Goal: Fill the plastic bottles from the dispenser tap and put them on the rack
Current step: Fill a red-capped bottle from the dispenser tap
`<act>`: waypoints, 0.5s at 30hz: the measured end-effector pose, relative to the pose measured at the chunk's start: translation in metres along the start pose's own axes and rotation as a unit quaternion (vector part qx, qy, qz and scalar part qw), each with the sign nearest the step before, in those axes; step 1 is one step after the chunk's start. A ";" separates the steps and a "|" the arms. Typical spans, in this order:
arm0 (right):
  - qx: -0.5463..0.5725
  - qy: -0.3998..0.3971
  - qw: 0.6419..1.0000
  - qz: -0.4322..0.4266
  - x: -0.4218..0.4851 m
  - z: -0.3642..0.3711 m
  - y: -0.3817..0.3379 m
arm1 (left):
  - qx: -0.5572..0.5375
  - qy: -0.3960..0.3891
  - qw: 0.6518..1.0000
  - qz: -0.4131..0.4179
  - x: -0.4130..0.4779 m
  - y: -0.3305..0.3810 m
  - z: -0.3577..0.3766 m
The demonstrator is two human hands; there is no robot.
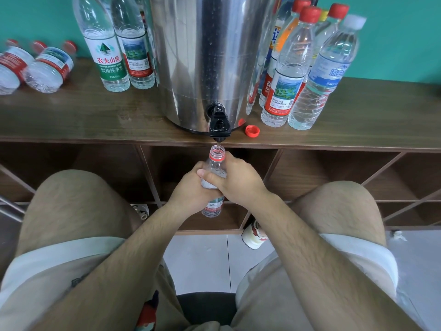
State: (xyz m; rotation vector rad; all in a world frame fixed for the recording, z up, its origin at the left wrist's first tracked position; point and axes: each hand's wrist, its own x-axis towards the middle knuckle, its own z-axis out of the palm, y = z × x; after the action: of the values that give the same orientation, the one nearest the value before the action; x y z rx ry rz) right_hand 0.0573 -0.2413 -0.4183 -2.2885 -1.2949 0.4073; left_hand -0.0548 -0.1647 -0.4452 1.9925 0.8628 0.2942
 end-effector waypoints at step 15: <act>0.013 -0.019 1.000 0.002 -0.002 -0.002 -0.003 | 0.009 -0.002 1.000 0.006 0.004 -0.005 0.001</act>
State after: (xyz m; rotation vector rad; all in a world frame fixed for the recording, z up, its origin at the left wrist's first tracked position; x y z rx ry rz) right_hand 0.0551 -0.2424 -0.4145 -2.2720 -1.2950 0.4683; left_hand -0.0536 -0.1617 -0.4503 2.0150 0.8542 0.2908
